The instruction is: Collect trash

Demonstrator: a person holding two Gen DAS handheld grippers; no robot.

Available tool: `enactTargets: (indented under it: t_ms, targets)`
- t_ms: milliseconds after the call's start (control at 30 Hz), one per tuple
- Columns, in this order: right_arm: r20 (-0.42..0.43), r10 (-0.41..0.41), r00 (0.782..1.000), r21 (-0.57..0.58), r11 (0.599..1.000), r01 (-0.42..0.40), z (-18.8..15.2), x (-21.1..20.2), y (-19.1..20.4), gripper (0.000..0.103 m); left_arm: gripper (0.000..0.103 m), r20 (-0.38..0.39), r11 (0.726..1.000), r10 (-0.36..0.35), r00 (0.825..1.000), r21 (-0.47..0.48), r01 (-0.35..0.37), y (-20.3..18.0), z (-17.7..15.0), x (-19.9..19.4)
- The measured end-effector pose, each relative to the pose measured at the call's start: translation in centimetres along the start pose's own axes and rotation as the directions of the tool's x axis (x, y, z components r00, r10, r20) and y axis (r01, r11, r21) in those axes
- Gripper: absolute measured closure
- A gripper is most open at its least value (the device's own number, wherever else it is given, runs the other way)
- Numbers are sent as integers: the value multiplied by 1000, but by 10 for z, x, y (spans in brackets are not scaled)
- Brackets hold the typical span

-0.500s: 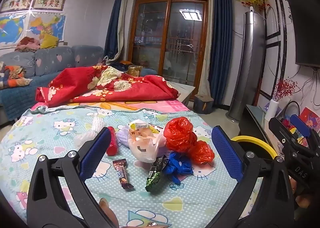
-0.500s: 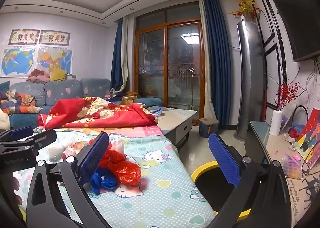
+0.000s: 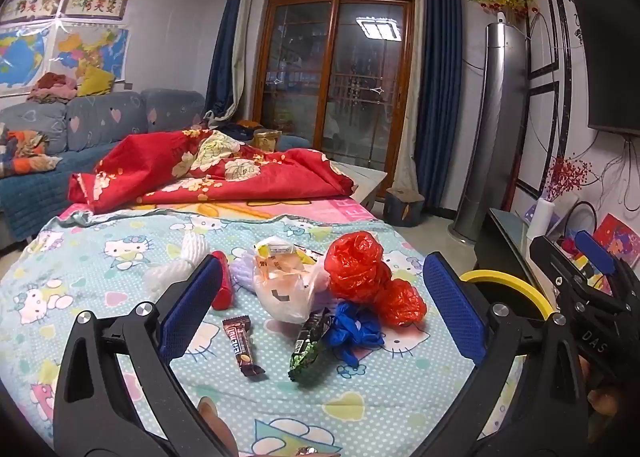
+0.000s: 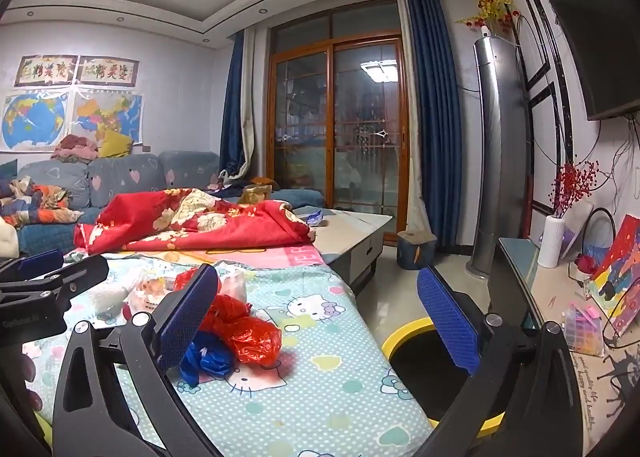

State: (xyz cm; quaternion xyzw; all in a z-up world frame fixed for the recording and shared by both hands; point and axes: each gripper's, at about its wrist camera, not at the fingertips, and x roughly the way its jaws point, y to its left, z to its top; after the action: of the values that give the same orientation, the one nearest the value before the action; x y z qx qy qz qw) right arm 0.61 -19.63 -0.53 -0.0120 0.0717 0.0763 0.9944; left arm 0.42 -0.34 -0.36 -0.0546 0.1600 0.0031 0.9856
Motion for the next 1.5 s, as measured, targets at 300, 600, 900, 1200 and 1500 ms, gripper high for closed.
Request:
enactTargets:
  t_ms: [300,600,900,1200,1500]
  targets:
    - [-6,1,1000,-5,1000,-2,-1,4,0,6,11,0,1000,-2,1000,3,2,1,-3,-2]
    - [-2,1,1000,-7,1000,-1,-3,5,1,6,11,0,1000,-1,1000,14,1,0,-3,-3]
    - [-19,2,1000,0,1000,-2,-7,9,2,6,11,0,1000,0,1000,14,0,-1,-3,-3]
    - [-25,1,1000,6,1000,-1,-11,11,2,6,11,-9,1000,0,1000,18,0,-2,-3,-2]
    - [-43,6,999,41,999,-4,-9,11,-6,6,11,-32,1000,-3,999,26,4,-4,-7,3]
